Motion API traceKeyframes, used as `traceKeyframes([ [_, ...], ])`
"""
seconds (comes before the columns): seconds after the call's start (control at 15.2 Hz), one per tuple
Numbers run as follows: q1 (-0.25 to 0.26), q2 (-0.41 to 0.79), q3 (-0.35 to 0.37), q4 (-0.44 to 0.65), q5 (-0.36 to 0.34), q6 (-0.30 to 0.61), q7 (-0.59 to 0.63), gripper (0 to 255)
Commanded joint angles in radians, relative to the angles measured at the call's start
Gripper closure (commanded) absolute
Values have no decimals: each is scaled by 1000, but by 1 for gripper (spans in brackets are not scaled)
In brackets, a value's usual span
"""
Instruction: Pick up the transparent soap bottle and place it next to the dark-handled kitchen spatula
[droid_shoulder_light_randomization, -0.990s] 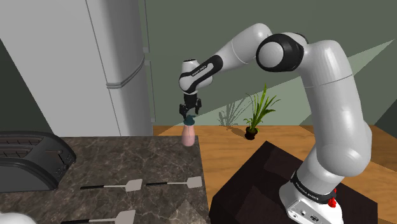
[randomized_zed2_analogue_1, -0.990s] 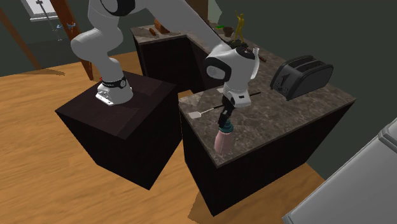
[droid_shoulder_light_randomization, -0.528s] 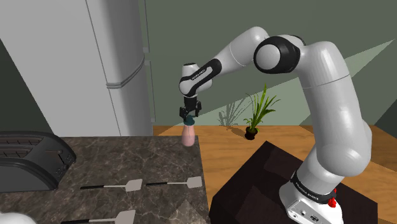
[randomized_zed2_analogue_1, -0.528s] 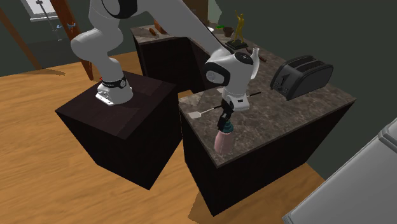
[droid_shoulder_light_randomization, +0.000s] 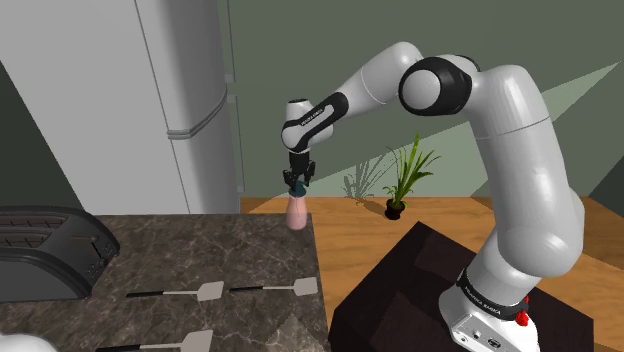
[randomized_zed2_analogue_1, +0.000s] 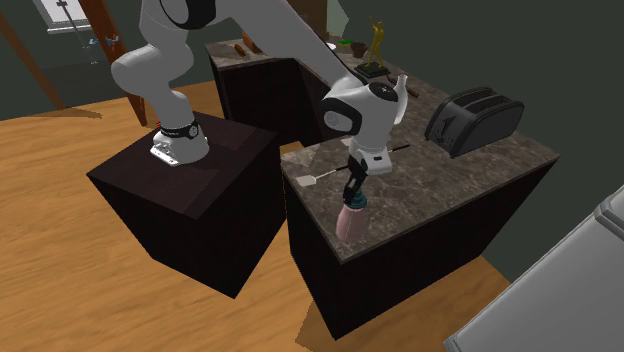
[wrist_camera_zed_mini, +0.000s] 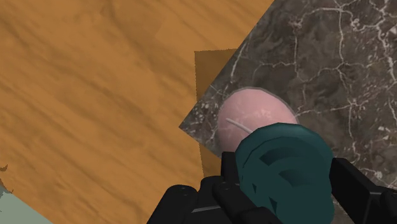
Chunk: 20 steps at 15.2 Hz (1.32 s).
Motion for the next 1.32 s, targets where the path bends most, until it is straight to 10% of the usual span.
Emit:
traceKeyframes([
  [0.0,0,0,0,0,0,0,0,255],
  [1.25,-1,-124,1,16,2,-140,-3,255],
])
